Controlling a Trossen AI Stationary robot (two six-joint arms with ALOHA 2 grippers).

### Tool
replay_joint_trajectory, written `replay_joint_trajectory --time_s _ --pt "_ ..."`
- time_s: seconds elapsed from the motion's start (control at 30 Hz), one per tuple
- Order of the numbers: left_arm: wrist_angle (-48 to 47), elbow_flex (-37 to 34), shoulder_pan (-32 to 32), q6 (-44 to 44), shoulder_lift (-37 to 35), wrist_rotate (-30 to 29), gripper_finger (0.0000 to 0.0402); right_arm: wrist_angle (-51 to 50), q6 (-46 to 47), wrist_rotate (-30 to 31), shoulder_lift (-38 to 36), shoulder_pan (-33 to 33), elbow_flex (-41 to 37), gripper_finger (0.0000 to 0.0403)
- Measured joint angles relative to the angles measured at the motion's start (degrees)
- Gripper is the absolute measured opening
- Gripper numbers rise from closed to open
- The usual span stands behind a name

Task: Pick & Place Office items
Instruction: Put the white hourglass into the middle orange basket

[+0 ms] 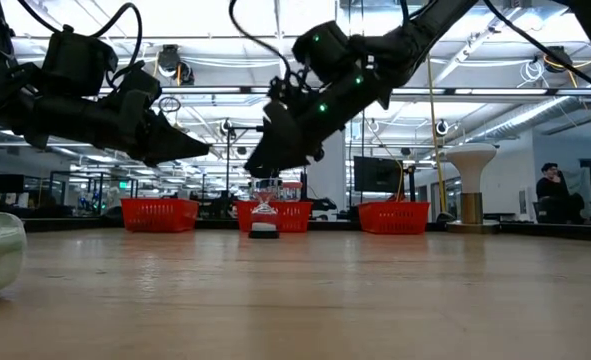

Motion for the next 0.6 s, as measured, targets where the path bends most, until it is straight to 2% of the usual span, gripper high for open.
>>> replay_joint_trajectory --time_s 0.3,0.6 --pt "0.00 0.00 0.02 0.00 0.00 0.00 0.0031 -1.13 -0.09 0.02 0.12 -0.02 -0.11 0.0224" --pt "0.03 0.00 0.02 0.00 0.00 0.00 0.0031 -1.26 -0.30 -1.38 0.12 -0.02 -0.11 0.0216"
